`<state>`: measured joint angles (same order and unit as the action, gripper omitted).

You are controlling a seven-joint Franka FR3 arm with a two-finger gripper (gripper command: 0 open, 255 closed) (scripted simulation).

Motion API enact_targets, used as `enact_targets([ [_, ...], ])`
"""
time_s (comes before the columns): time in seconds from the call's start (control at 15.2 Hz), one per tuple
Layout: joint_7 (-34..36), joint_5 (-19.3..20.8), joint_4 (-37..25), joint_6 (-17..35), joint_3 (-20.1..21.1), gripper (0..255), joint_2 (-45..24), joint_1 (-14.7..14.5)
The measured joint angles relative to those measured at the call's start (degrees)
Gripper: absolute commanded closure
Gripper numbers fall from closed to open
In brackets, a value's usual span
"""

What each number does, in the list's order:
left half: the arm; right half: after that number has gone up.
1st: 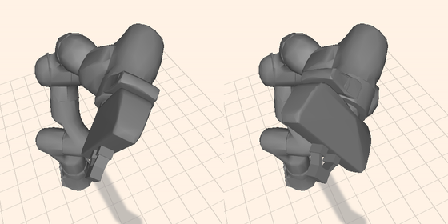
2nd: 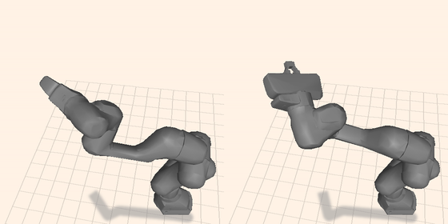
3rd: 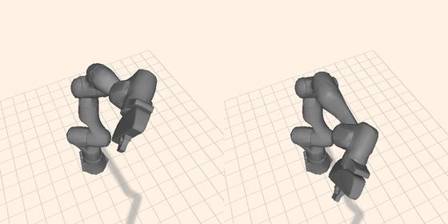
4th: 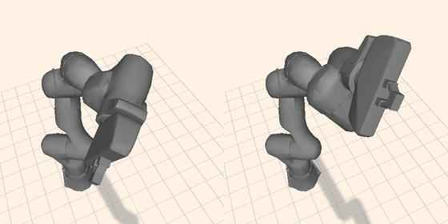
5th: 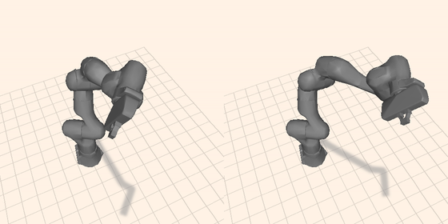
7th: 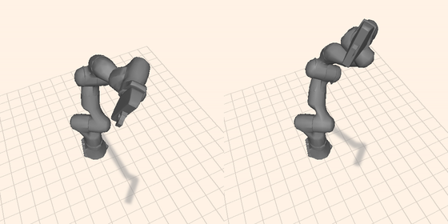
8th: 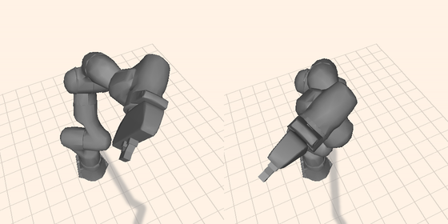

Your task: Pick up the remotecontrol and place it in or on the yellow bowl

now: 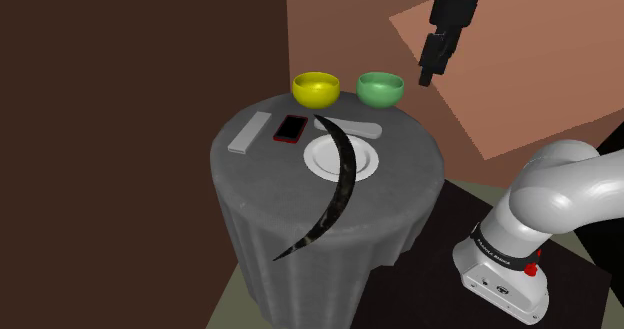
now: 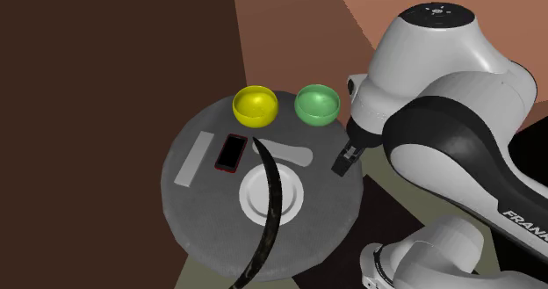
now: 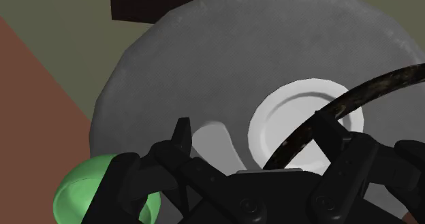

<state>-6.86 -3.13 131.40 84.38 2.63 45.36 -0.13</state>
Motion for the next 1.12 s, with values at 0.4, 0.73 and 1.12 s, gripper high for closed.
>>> enact_targets([
  [0.4,-4.19,1.09,2.11,7.41,-0.57,0,-5.18,-1.04],
  [0.73,-8.94,2.12,2.4,16.62,-0.91,0,-13.72,-2.31],
  [1.12,-14.04,3.1,1.01,26.97,-0.75,0,-24.94,-3.72],
])
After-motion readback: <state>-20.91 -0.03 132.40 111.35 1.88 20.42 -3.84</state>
